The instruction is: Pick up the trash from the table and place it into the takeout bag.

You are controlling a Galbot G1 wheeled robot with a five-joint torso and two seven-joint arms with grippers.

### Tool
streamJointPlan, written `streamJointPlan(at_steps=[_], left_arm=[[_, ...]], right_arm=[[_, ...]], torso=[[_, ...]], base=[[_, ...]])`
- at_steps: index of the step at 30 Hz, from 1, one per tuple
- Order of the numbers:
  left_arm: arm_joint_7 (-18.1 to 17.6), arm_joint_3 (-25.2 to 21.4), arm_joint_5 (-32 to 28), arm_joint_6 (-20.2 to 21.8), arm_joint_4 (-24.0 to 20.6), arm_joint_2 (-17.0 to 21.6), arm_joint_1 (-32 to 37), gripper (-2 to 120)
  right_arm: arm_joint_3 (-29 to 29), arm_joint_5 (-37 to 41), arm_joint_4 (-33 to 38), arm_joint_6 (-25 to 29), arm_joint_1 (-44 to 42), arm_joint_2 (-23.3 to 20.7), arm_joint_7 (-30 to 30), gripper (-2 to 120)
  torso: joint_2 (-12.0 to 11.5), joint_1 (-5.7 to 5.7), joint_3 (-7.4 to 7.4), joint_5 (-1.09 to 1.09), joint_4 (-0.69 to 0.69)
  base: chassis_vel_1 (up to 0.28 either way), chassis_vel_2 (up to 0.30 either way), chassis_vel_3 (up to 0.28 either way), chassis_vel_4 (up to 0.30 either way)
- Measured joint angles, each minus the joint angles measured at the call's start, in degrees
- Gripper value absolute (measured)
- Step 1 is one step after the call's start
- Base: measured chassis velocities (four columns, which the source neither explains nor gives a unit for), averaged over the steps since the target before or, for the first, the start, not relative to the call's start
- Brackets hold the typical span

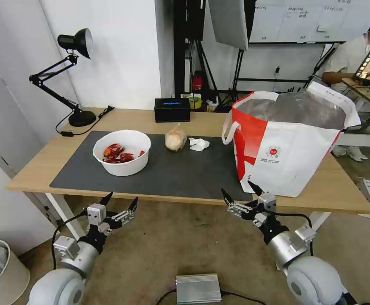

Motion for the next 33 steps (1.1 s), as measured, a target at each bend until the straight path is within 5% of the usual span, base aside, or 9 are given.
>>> streamJointPlan(at_steps=[33], left_arm=[[-1.8, 0.3, -0.3, -0.4, 0.9, -0.1, -1.4, 100]], right_arm=[[-4.8, -0.9, -0.9, -0.2, -1.7, 2.9, 0.7, 100]], torso=[[0.0, 0.00, 0.00, 0.00, 0.00]], base=[[0.000, 0.000, 0.000, 0.000]])
